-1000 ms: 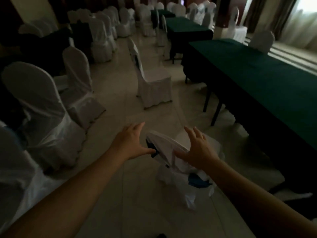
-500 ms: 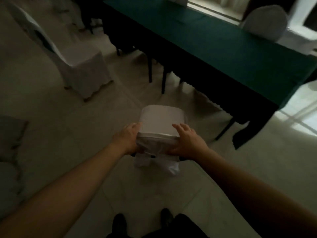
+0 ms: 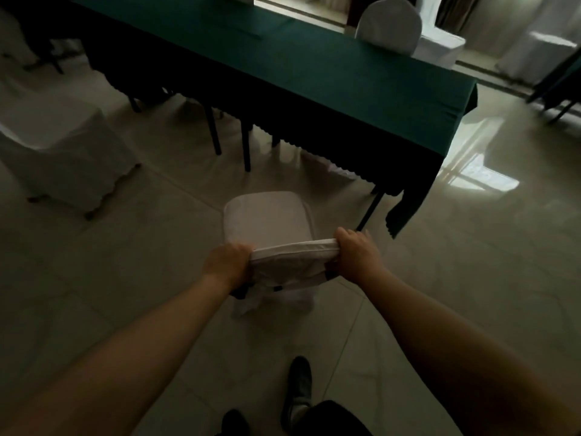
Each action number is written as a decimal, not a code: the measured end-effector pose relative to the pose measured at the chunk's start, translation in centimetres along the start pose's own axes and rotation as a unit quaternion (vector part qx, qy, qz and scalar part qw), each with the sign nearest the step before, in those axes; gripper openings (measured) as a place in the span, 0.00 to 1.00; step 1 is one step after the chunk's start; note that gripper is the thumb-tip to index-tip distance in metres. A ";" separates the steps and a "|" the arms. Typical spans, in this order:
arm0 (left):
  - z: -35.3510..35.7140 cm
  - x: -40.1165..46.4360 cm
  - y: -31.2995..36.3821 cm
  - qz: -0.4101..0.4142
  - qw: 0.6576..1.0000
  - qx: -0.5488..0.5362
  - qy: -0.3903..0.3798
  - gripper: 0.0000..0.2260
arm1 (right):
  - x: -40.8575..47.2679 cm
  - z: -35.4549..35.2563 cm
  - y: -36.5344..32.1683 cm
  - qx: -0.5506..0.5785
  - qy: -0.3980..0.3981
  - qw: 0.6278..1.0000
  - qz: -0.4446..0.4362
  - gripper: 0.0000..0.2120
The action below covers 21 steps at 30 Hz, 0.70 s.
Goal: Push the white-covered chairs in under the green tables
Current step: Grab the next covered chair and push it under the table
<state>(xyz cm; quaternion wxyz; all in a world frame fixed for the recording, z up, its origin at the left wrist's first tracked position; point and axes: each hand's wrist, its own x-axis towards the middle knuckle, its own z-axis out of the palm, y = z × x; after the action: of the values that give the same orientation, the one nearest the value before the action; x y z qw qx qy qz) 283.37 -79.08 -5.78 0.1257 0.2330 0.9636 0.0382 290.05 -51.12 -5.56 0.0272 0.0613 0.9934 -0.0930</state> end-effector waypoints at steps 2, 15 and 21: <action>0.3 0.3 -0.3 0.018 0.999 0.033 0.013 0.14 | 0.4 0.7 0.6 -0.002 0.013 1.000 -0.006 0.23; -3.6 4.9 -0.2 0.075 0.991 0.096 0.059 0.12 | 4.3 -1.3 3.5 0.060 0.087 0.994 -0.030 0.17; -6.7 10.0 1.8 0.102 0.985 0.134 0.049 0.11 | 6.7 -1.2 6.4 0.085 0.096 0.992 0.007 0.18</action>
<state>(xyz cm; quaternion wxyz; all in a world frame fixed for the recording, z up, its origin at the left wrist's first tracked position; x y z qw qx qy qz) 273.81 -73.04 -1.32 0.0410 0.3426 0.9362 -0.0668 284.22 -43.92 -6.01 -0.0729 0.0790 0.9794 -0.1709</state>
